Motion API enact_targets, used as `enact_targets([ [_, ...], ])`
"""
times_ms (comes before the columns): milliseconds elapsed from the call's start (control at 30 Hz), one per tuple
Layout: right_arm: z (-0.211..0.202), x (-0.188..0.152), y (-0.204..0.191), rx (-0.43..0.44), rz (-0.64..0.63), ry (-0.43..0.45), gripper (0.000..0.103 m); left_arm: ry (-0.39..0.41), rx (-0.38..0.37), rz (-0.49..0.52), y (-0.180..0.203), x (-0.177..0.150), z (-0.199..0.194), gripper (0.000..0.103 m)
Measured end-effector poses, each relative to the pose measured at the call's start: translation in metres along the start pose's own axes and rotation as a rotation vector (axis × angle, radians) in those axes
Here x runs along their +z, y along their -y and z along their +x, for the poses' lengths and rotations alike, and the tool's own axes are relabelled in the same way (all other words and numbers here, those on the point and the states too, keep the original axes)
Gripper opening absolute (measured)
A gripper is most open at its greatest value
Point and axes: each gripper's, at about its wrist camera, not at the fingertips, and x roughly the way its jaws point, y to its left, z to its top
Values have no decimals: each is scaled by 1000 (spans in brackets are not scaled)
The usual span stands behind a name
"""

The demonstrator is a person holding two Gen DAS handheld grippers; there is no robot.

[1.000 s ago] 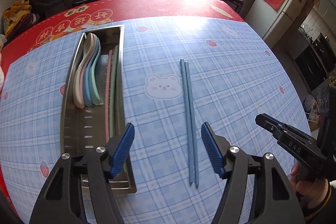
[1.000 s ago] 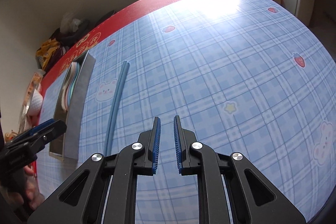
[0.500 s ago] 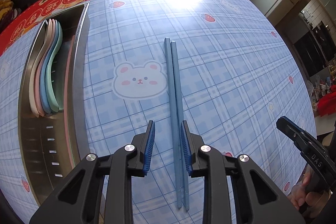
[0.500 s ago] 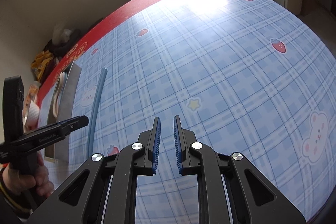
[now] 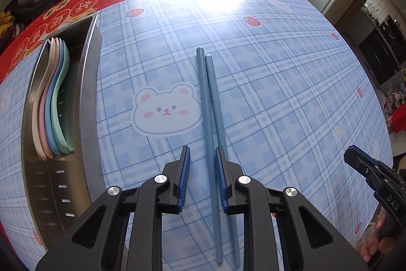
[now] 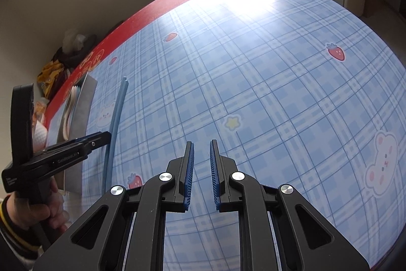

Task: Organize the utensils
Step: 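Reach the left tool down to the blue chopsticks and grasp them, then lift one blue chopstick with the left tool toward the basket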

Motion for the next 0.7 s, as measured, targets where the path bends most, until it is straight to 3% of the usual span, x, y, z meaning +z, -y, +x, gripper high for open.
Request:
enact_targets([
  [267,-1,-1,0,-20,1,-1,14,29,55,75,10,10,7,20],
  [567,-3,-9,5,-30,7,-6,14,73,57,70,9,9,8,19],
  [700,-6,-10,5,-33,3,-6,14,74,61,47,6,8,7,10],
])
